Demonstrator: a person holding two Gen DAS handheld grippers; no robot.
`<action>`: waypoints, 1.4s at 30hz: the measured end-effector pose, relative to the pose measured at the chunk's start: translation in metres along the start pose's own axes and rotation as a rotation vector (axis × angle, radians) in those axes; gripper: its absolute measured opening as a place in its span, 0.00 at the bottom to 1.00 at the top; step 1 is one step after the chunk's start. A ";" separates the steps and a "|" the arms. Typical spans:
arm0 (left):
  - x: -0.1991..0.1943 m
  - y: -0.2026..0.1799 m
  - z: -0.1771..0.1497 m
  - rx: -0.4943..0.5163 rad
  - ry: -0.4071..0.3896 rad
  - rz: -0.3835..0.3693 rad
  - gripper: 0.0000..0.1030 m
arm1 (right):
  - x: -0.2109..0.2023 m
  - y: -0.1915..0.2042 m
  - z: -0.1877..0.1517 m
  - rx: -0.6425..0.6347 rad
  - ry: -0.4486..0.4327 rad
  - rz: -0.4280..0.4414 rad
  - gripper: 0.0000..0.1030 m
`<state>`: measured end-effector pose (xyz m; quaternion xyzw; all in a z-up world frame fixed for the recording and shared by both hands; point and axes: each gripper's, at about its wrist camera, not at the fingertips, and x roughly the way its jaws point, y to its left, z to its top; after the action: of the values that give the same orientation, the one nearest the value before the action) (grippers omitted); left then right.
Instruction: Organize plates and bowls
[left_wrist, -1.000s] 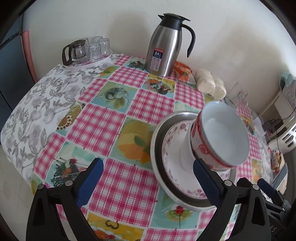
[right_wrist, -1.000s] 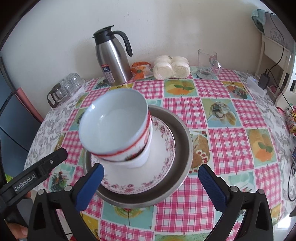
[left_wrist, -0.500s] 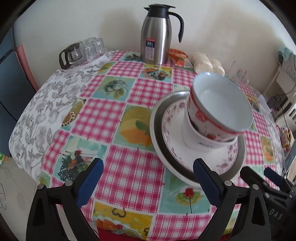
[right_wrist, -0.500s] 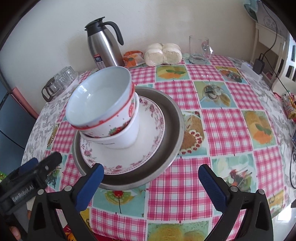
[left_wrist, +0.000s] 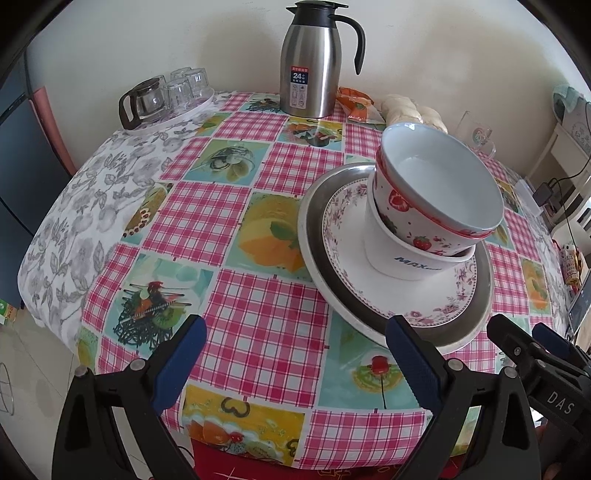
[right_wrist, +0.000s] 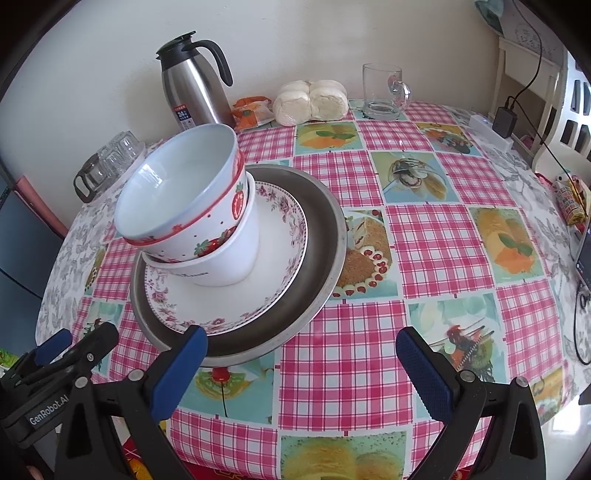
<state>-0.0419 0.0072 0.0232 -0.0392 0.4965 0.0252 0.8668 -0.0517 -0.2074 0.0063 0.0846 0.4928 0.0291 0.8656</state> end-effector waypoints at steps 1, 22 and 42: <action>0.001 0.000 0.000 -0.004 0.004 0.003 0.95 | 0.000 0.000 0.000 -0.001 0.000 0.000 1.00; 0.007 -0.002 -0.001 -0.001 0.039 0.080 0.95 | 0.003 -0.003 -0.001 -0.013 0.012 -0.016 1.00; 0.007 -0.001 0.000 0.001 0.045 0.086 0.95 | 0.004 -0.003 -0.001 -0.015 0.014 -0.018 1.00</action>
<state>-0.0381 0.0058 0.0170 -0.0179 0.5171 0.0613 0.8535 -0.0511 -0.2098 0.0019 0.0736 0.4994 0.0255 0.8629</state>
